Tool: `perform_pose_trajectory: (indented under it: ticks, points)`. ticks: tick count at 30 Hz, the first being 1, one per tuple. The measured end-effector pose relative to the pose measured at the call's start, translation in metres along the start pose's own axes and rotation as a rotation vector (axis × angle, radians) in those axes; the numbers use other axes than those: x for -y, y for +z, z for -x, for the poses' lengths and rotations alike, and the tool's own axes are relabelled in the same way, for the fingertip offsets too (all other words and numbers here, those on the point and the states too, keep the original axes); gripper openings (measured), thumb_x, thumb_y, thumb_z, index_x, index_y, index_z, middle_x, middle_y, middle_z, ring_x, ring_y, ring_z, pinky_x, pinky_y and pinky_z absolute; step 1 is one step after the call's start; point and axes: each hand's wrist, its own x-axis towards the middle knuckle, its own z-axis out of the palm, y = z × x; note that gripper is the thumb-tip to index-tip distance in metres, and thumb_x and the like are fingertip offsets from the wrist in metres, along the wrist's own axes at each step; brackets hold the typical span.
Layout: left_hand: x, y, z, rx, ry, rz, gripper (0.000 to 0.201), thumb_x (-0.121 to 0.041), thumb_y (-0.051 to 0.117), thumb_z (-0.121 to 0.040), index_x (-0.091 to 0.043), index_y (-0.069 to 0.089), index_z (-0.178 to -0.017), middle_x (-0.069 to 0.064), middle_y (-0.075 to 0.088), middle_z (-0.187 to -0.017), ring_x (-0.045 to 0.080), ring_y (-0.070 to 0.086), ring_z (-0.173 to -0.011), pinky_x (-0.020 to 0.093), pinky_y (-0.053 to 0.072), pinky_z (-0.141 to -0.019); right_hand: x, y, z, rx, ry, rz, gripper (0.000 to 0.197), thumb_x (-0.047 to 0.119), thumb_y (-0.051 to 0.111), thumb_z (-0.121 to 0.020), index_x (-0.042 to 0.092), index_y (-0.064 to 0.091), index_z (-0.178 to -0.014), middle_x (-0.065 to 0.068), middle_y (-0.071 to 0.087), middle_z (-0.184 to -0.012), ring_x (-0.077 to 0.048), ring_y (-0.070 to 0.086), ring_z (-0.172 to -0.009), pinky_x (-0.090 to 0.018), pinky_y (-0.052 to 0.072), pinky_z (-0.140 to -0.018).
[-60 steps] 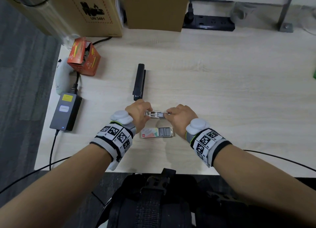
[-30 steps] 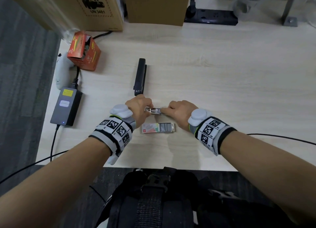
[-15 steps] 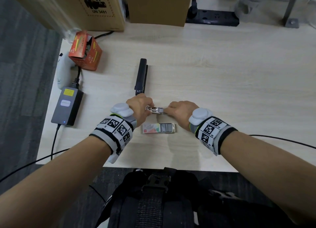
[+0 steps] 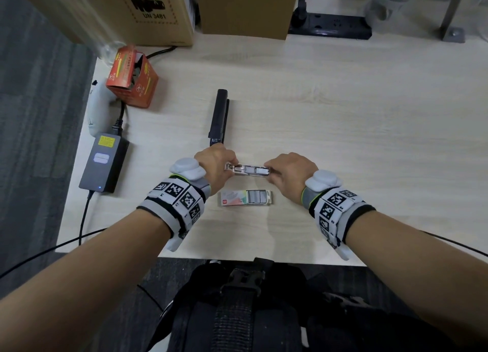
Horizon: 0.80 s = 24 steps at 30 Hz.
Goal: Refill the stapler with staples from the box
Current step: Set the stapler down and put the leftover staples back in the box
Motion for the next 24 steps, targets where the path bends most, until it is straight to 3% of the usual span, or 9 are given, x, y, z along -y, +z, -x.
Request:
perform_pose_trajectory:
  ticks: [2,6,9,12,17,20,24]
  points:
    - [-0.001,0.0,0.0,-0.001,0.008,-0.012,0.018,-0.02,0.066,-0.082,-0.02,0.067,-0.1,0.004,0.058,-0.102,0.023,0.058,-0.084,0.031,0.044,-0.071,0.001,0.001,-0.002,0.02,0.027,-0.006,0.019,0.027,0.055,-0.092,0.015,0.064,-0.102,-0.008,0.063,-0.097,-0.03,0.055,-0.091,-0.036,0.044,-0.074]
    - [-0.004,-0.001,0.002,-0.046,0.052,-0.032,0.021,-0.021,0.067,-0.081,-0.019,0.066,-0.102,0.004,0.06,-0.104,0.022,0.058,-0.084,0.028,0.039,-0.069,0.001,0.003,-0.004,-0.004,0.11,-0.059,0.019,0.026,0.057,-0.091,0.018,0.067,-0.104,-0.008,0.061,-0.102,-0.028,0.054,-0.093,-0.033,0.042,-0.074]
    - [-0.012,-0.002,0.003,-0.081,0.101,0.052,0.032,-0.021,0.071,-0.078,-0.02,0.063,-0.108,0.003,0.063,-0.1,0.015,0.052,-0.075,0.031,0.047,-0.071,0.002,0.003,-0.007,0.01,0.149,-0.093,0.019,0.027,0.059,-0.09,0.019,0.067,-0.104,-0.007,0.06,-0.105,-0.028,0.054,-0.098,-0.034,0.043,-0.078]
    - [-0.024,-0.004,0.001,-0.055,0.125,0.128,0.037,-0.018,0.075,-0.075,-0.019,0.06,-0.109,0.001,0.065,-0.097,0.015,0.057,-0.074,0.034,0.052,-0.075,0.004,0.001,-0.008,0.02,0.176,-0.108,0.018,0.026,0.059,-0.089,0.019,0.067,-0.104,-0.007,0.06,-0.107,-0.028,0.054,-0.1,-0.036,0.045,-0.081]
    - [-0.039,0.003,-0.004,-0.022,0.158,0.108,0.017,-0.016,0.072,-0.076,-0.015,0.064,-0.091,-0.003,0.063,-0.082,0.021,0.06,-0.076,0.032,0.049,-0.07,0.005,0.0,-0.007,0.031,0.186,-0.101,0.023,0.017,0.054,-0.087,0.022,0.066,-0.106,-0.009,0.061,-0.106,-0.032,0.056,-0.096,-0.04,0.049,-0.079]
    - [-0.043,0.012,-0.009,-0.006,0.185,0.055,0.016,-0.017,0.069,-0.077,-0.014,0.067,-0.094,0.006,0.067,-0.087,0.026,0.059,-0.082,0.035,0.047,-0.072,0.005,-0.001,-0.008,0.028,0.196,-0.098,0.024,0.013,0.053,-0.085,0.021,0.065,-0.104,-0.01,0.061,-0.105,-0.032,0.056,-0.094,-0.039,0.049,-0.077]
    - [-0.045,0.018,-0.015,0.009,0.21,-0.01,0.019,-0.021,0.066,-0.079,-0.016,0.068,-0.097,0.009,0.066,-0.091,0.027,0.056,-0.087,0.031,0.04,-0.072,0.003,-0.001,-0.008,0.025,0.224,-0.113,0.02,0.015,0.053,-0.086,0.018,0.064,-0.102,-0.011,0.06,-0.104,-0.033,0.055,-0.094,-0.038,0.048,-0.077]
